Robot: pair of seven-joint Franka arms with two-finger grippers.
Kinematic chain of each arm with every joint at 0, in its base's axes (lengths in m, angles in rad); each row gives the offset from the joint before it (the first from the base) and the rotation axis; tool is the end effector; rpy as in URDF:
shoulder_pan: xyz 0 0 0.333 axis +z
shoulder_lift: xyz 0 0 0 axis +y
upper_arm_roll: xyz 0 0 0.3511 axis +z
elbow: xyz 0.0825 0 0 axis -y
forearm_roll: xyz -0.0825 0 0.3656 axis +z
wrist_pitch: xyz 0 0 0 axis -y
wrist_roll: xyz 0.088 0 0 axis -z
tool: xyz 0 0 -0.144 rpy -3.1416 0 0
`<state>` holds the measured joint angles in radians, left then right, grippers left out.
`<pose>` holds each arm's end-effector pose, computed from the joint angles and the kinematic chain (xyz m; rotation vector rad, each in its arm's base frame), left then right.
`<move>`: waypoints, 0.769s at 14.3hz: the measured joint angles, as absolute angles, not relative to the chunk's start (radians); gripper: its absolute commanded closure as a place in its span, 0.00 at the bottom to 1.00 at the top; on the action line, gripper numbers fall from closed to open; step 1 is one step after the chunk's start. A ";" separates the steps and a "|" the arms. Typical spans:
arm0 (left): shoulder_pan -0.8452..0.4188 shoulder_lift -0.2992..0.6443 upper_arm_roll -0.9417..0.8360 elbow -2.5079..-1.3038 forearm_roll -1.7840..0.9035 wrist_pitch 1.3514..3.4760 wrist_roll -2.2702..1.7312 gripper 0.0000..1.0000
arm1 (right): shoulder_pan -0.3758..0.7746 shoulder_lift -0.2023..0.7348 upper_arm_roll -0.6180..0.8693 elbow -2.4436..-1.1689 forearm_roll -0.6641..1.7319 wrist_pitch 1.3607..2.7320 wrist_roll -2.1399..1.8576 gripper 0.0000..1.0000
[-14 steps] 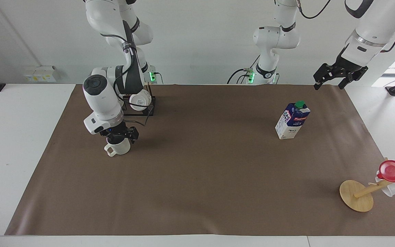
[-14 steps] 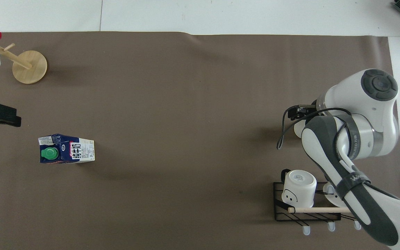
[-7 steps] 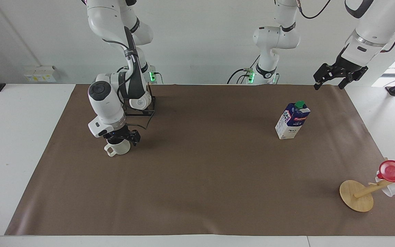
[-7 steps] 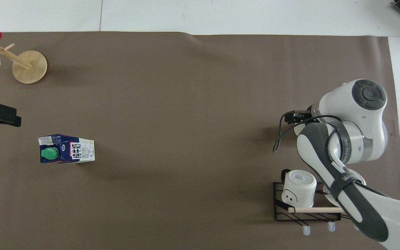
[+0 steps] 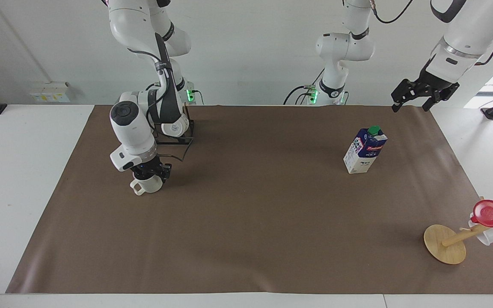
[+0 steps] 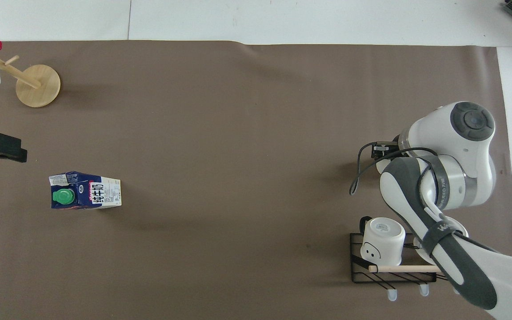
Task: Place cup and milk on table
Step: 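Close the right gripper on the white mug and lift it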
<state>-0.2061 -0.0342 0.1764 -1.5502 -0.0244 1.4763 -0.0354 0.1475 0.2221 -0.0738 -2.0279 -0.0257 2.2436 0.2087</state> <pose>0.5131 -0.0171 0.6415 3.1119 0.0057 -0.0641 0.5796 0.0426 0.3477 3.0995 -0.1818 -0.0012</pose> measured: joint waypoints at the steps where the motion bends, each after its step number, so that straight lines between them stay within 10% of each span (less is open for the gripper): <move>1: -0.206 -0.034 0.176 -1.550 -0.024 1.476 -0.035 0.00 | 0.147 0.222 -0.074 -2.028 -0.026 2.244 0.209 1.00; 11: -0.206 -0.034 0.176 -1.550 -0.024 1.476 -0.035 0.00 | 0.149 0.219 -0.073 -1.999 0.014 2.251 0.270 1.00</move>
<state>-0.2061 -0.0342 0.1764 -1.5502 -0.0244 1.4763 -0.0354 0.1490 0.2194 -0.0730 -1.9993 0.0141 2.2514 0.2699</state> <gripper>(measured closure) 0.000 0.956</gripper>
